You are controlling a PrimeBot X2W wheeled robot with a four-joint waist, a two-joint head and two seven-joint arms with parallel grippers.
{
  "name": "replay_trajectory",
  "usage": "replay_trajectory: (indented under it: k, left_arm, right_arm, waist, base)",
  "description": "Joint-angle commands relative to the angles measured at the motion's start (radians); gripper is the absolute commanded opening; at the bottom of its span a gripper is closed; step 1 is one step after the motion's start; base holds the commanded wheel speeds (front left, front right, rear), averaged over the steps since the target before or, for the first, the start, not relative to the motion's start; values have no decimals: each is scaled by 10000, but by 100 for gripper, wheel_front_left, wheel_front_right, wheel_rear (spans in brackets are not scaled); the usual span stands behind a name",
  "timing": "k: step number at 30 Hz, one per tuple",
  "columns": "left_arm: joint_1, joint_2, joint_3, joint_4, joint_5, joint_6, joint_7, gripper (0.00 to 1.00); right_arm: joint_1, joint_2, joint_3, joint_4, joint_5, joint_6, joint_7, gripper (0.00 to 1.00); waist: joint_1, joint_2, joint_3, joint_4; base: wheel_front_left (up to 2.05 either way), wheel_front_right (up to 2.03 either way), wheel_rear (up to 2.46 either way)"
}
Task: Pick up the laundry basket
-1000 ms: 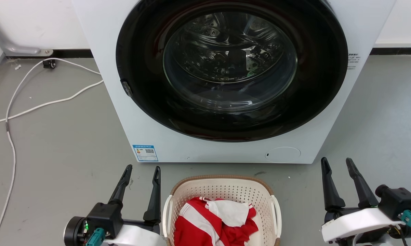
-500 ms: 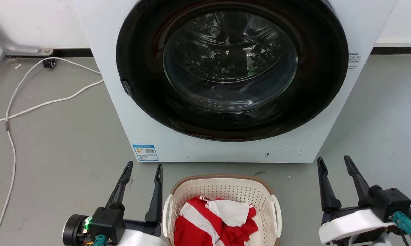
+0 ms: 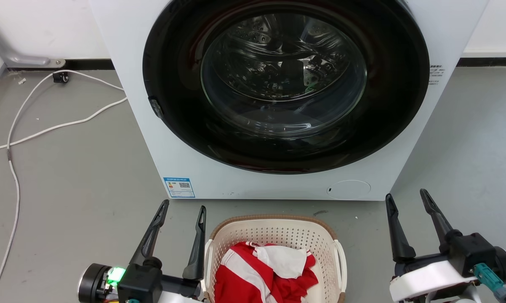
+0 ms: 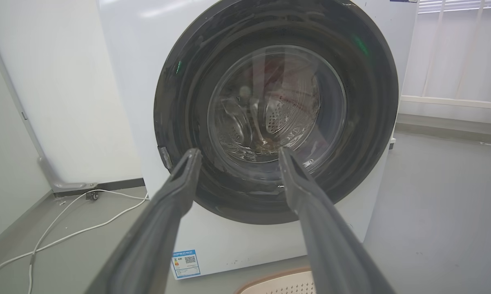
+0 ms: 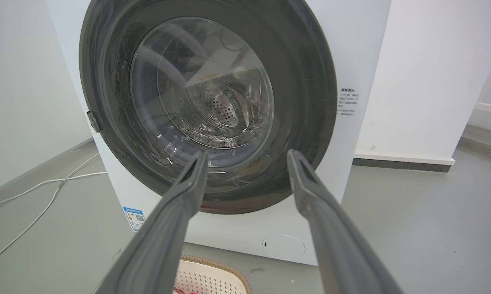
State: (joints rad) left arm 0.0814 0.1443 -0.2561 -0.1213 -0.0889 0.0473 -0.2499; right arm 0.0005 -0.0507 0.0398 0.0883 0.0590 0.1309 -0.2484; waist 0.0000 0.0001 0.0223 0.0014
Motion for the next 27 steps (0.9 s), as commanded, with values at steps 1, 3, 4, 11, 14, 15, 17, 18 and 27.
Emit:
replay_trajectory:
  k: [1,3,4,11,14,15,17,18,27]
  left_arm:
    - [126,-40,18,-82,230,-46,-76,100]
    - [157,-73,46,-123,397,-111,-111,100]
    - [171,-94,59,-133,477,-136,-123,100]
    - [201,-210,216,-114,666,-341,-164,100]
    - [185,-259,307,1,617,-453,-158,100]
    - [173,-282,347,71,602,-493,-158,100]
    - [111,-325,439,234,576,-562,-158,100]
    - [82,-354,501,347,540,-601,-158,100]
    - [-1025,-374,888,1837,444,-1107,-158,100]
  right_arm:
    - [106,7,24,-71,-211,-3,-86,100]
    - [119,8,46,-79,-340,-3,-120,100]
    - [127,8,69,-81,-395,-3,-146,100]
    - [118,9,103,-134,-432,-3,-172,100]
    - [72,9,78,-116,-320,-3,-170,100]
    - [42,9,72,-103,-287,-3,-170,100]
    - [-22,9,66,-10,-197,-3,-170,100]
    - [-87,8,29,31,-211,-3,-170,100]
    - [-1251,9,-23,1144,-154,-3,-170,100]
  waist:
    - [0,-1,5,-2]
    - [0,-1,11,-6]
    - [0,-1,10,-9]
    - [0,-1,110,-23]
    - [0,-1,238,-20]
    - [0,-1,296,-21]
    - [0,-1,441,-24]
    - [0,-1,543,-32]
    - [0,-1,2360,-144]
  base:
    - [0,0,0]
    - [0,0,0]
    - [0,0,0]
    - [0,0,0]
    - [0,0,0]
    - [0,0,0]
    - [0,0,0]
    - [0,0,0]
    - [0,0,0]
